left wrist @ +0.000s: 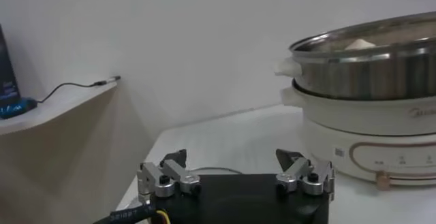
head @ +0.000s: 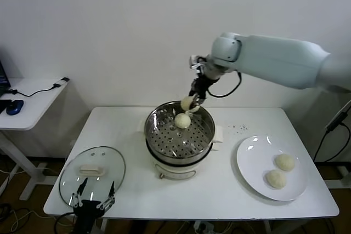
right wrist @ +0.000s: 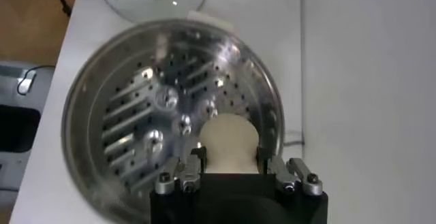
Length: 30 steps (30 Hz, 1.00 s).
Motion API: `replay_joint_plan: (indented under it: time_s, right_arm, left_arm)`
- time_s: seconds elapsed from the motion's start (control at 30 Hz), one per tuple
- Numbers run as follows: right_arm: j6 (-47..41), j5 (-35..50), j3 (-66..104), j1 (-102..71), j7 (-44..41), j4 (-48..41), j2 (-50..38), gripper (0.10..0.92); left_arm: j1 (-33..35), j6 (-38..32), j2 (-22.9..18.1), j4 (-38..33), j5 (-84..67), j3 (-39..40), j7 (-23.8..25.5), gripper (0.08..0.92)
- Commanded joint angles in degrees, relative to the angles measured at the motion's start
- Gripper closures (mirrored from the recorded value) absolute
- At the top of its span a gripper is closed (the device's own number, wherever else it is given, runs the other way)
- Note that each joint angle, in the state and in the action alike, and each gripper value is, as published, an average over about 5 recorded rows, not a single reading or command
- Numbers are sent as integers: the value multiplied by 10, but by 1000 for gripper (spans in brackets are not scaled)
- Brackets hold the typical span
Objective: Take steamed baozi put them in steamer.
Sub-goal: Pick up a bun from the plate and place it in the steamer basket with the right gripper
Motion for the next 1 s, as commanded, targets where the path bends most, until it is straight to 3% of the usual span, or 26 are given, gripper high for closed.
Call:
replay_joint_plan:
  time_s: [0.03, 0.6, 0.7, 1.0]
  right_arm:
    - [-20, 24, 0, -69, 40, -39, 115, 510]
    - [-23, 12, -18, -106, 46, -44, 110, 493]
    - [-24, 9, -17, -111, 49, -43, 107, 455]
    - [-22, 10, -6, -102, 46, -32, 87, 230]
  left_arm:
    - [0, 1, 3, 1, 2, -1, -1, 177]
    - [0, -1, 3, 8, -2, -8, -2, 177]
    - [1, -1, 3, 9, -2, -9, -3, 177]
    - [2, -1, 1, 10, -2, -9, -3, 177]
